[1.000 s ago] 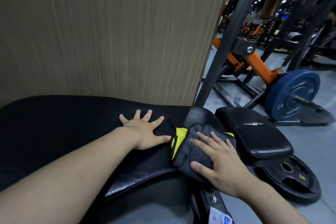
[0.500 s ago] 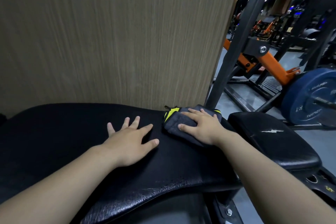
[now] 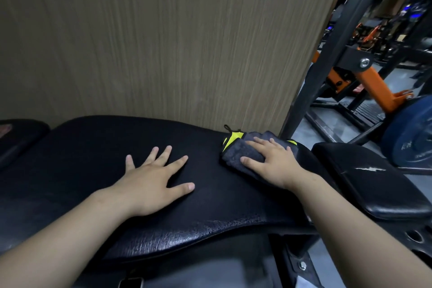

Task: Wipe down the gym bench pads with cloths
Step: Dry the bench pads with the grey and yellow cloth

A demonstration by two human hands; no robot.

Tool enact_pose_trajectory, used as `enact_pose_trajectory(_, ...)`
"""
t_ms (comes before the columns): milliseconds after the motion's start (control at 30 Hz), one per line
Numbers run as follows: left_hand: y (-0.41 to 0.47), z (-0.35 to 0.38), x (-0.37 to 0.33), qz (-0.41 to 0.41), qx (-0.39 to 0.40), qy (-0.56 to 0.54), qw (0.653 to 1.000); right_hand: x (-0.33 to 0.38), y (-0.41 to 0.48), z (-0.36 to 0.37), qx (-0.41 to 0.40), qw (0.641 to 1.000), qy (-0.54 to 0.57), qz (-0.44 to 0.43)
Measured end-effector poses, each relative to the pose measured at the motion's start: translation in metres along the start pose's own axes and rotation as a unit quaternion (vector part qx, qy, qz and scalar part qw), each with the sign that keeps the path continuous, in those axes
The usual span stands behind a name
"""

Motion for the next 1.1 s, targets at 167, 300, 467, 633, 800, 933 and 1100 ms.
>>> enact_pose_trajectory(167,-0.001,0.008,0.005,0.016,-0.025,0.004,1.000,0.033,-0.058,0.002,0.022,0.998,0.002,-0.062)
enact_pose_trajectory(300,0.001,0.012,0.007,0.016,-0.027,0.015,0.999,0.049,-0.103,0.006,0.035,0.992,-0.040,-0.113)
enact_pose_trajectory(467,0.002,0.015,0.007,0.018,-0.036,0.025,0.999,0.053,-0.115,0.012,0.020,0.989,-0.065,-0.130)
enact_pose_trajectory(633,0.003,0.017,0.007,0.014,-0.040,0.035,0.999,0.052,-0.083,0.006,0.038,0.992,-0.016,-0.119)
enact_pose_trajectory(800,0.004,0.017,0.007,0.016,-0.035,0.036,0.999,0.051,-0.023,0.005,0.036,0.997,0.013,-0.070)
enact_pose_trajectory(933,0.002,0.016,0.007,0.017,-0.033,0.033,0.999,0.050,0.029,0.005,0.030,0.999,0.003,-0.029)
enact_pose_trajectory(1100,0.001,0.013,0.006,0.018,-0.023,0.019,0.999,0.039,0.076,0.013,0.007,1.000,0.025,-0.015)
Point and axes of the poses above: each hand's wrist, its own y-axis towards the middle knuckle, its own z-axis out of the palm, x = y × z, the point moved 1 cm from there along y, towards the middle knuckle, and after that the axes turned 7 degrees about -y, right-handed, at the moved point
